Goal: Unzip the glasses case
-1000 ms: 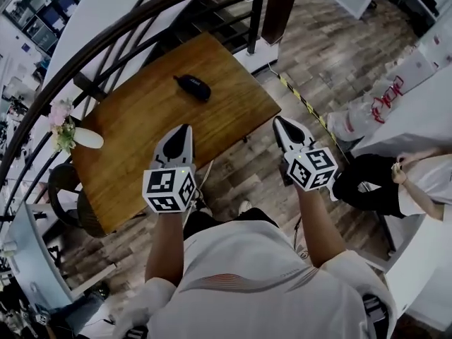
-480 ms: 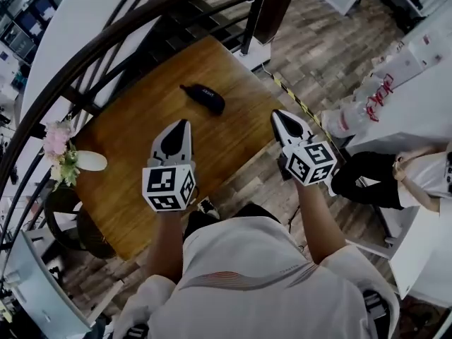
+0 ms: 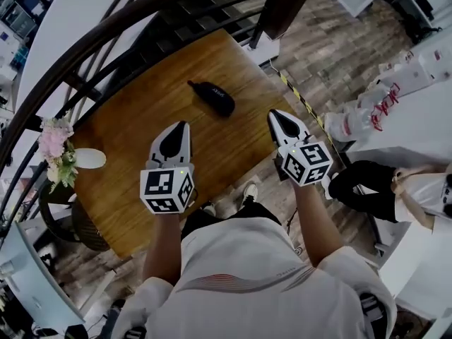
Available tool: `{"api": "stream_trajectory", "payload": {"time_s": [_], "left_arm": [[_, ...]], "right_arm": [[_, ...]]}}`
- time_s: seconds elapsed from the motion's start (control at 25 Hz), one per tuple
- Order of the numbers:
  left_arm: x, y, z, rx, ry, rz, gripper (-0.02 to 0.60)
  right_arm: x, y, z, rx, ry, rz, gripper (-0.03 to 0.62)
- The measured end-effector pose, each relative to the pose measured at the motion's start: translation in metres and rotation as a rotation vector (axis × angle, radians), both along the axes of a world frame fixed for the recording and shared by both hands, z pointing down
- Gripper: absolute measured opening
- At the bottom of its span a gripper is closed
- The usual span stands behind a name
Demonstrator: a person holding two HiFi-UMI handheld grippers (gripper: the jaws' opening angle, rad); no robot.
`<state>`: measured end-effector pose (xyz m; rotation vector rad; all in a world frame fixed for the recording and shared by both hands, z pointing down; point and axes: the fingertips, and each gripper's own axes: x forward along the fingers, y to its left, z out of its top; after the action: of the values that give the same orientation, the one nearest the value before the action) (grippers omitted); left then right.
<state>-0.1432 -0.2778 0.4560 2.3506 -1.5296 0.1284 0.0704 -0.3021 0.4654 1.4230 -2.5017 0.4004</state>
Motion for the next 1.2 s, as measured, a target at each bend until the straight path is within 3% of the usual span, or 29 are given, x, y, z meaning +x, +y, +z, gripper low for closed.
{"api": "stream_trajectory", "payload": {"time_s": [0.04, 0.16, 0.56, 0.88, 1.12, 1.2], "left_arm": [[0.001, -0.001, 0.002, -0.005, 0.004, -0.007, 0.018], [0.004, -0.002, 0.01, -0.024, 0.009, -0.025, 0.018], [-0.003, 0.002, 0.048, -0.133, -0.014, -0.079, 0.018], [-0.016, 0.011, 0.068, -0.187, -0.023, -0.109, 0.019], [-0.023, 0.017, 0.076, -0.209, -0.017, -0.125, 0.018], [-0.024, 0.017, 0.077, -0.212, -0.006, -0.126, 0.018]], "right_arm": [[-0.001, -0.004, 0.005, -0.013, 0.004, -0.012, 0.052], [-0.005, -0.016, 0.024, -0.058, 0.021, -0.068, 0.161], [-0.044, -0.071, 0.129, -0.266, 0.154, -0.218, 0.371], [-0.076, -0.098, 0.226, -0.408, 0.276, -0.265, 0.433], [-0.082, -0.106, 0.26, -0.447, 0.326, -0.262, 0.434], [-0.083, -0.108, 0.264, -0.431, 0.337, -0.251, 0.408]]}}
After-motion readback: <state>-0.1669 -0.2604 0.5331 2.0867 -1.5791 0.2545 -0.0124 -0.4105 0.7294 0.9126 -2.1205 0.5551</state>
